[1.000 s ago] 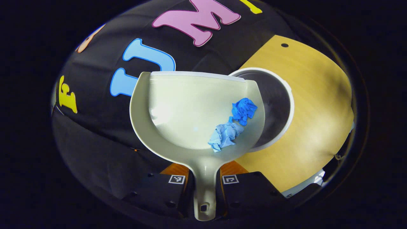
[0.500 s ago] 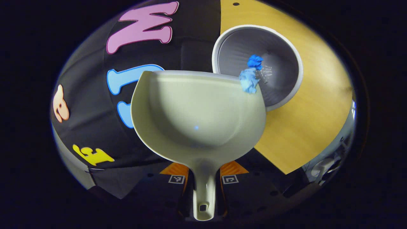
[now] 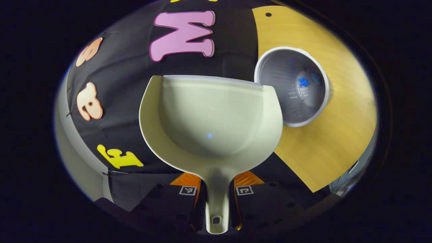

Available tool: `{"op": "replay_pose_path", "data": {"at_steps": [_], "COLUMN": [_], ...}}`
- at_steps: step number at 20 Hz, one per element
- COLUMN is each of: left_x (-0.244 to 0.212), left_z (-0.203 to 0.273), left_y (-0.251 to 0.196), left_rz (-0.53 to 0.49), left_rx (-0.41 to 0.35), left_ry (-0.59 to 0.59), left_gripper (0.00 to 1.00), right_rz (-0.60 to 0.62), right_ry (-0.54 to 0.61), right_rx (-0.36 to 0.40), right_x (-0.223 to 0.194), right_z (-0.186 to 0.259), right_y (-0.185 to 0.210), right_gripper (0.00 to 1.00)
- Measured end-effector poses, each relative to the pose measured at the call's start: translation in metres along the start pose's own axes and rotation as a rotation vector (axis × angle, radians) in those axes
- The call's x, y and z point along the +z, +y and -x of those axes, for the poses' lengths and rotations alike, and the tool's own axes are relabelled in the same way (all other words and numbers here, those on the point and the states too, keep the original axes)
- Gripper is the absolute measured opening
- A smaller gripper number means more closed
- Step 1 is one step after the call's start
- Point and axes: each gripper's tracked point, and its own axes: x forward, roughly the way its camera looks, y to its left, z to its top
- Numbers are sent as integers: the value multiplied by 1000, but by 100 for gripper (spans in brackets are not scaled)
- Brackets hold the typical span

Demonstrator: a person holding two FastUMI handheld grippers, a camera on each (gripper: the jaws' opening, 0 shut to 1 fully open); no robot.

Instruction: Pick up the small broom and dustpan from the desktop, sweep the trash into the dustpan with the broom, and then empty the trash into the garbage bin.

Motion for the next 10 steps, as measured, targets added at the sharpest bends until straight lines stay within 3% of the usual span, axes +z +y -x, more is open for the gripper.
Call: {"op": "replay_pose_path", "data": {"at_steps": [4, 7, 10], "left_x": [26, 46, 68], "left_z": [-3, -1, 27], "left_y": [-9, -12, -23], "left_rz": [352, 560, 725], "left_rx": [-30, -67, -189], "left_ry": [-163, -296, -374], "left_gripper": [25, 26, 25], "right_rz": [16, 22, 30], "right_ry": [-2, -4, -7], "right_rx": [-1, 12, -46], "right_x": [8, 13, 21], "right_z": [-5, -11, -26], "right_y": [4, 13, 7], "right_gripper": [19, 19, 19]}}
